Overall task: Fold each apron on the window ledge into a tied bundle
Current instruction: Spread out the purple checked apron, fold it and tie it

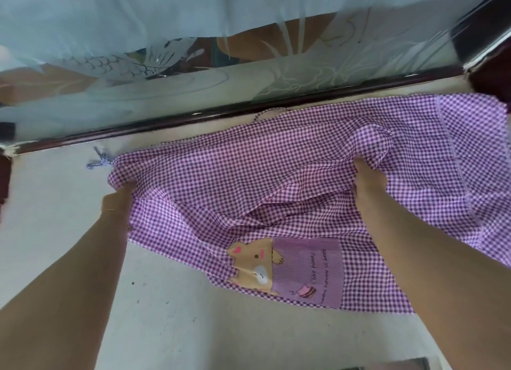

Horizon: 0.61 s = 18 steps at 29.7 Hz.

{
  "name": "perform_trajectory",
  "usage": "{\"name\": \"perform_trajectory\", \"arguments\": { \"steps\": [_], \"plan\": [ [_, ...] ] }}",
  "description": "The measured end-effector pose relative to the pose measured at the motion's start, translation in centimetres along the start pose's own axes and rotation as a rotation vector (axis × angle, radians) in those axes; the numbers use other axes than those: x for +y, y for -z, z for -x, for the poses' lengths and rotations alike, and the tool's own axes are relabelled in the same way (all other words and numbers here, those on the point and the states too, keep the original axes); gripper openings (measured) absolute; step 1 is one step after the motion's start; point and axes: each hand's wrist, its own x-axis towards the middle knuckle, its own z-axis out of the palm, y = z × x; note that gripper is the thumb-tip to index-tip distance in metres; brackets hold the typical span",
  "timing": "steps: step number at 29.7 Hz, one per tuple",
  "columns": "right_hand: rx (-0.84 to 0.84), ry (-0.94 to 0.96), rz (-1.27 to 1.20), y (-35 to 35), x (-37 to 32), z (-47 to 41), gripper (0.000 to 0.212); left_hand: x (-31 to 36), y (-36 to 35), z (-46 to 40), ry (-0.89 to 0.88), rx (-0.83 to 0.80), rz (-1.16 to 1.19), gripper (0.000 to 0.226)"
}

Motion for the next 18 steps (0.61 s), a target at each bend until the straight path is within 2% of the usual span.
{"name": "perform_trajectory", "arguments": {
  "steps": [2, 4, 6, 8, 9, 10, 11, 14, 16, 18],
  "plan": [
    [-0.099, -0.059, -0.073, -0.1, -0.1, 0.2, 0.053, -1.1, 0.4, 0.2, -0.134, -0.041, -0.088, 0.051],
    [-0.147, -0.064, -0.141, -0.1, -0.3, 0.4, 0.055, -1.5, 1.1, 0.3, -0.298, 0.065, -0.133, 0.032],
    [-0.132, -0.05, -0.256, 0.2, -0.4, 0.5, 0.045, -1.3, 1.6, -0.3, -0.307, 0.191, -0.134, 0.034],
    [-0.148, -0.097, -0.411, 0.5, -0.4, 1.0, 0.031, -1.2, 1.2, -0.1, -0.215, 0.289, -0.249, 0.052],
    [-0.175, -0.117, -0.477, 0.7, -0.2, 1.1, 0.027, -1.2, 0.5, 0.7, -0.291, 0.33, -0.343, 0.057],
    [-0.205, -0.123, -0.515, 0.7, -0.2, 1.4, 0.027, -1.1, -0.5, 2.0, -0.465, 0.342, -0.414, 0.056],
    [-0.249, -0.125, -0.558, 0.8, -0.3, 1.7, 0.029, -1.0, -1.8, 3.9, -0.671, 0.307, -0.445, 0.053],
    [-0.334, -0.134, -0.607, 0.9, -0.8, 2.0, 0.038, -1.1, -6.6, 9.8, -1.091, -0.042, -0.588, 0.06],
    [-0.355, -0.124, -0.581, 1.2, -1.7, 2.2, 0.036, -1.1, -9.8, 13.1, -1.242, -0.244, -0.764, 0.08],
    [-0.404, -0.101, -0.587, 1.7, -2.8, 2.2, 0.036, -1.0, -12.5, 15.0, -1.315, -0.326, -0.918, 0.087]
  ]
}}
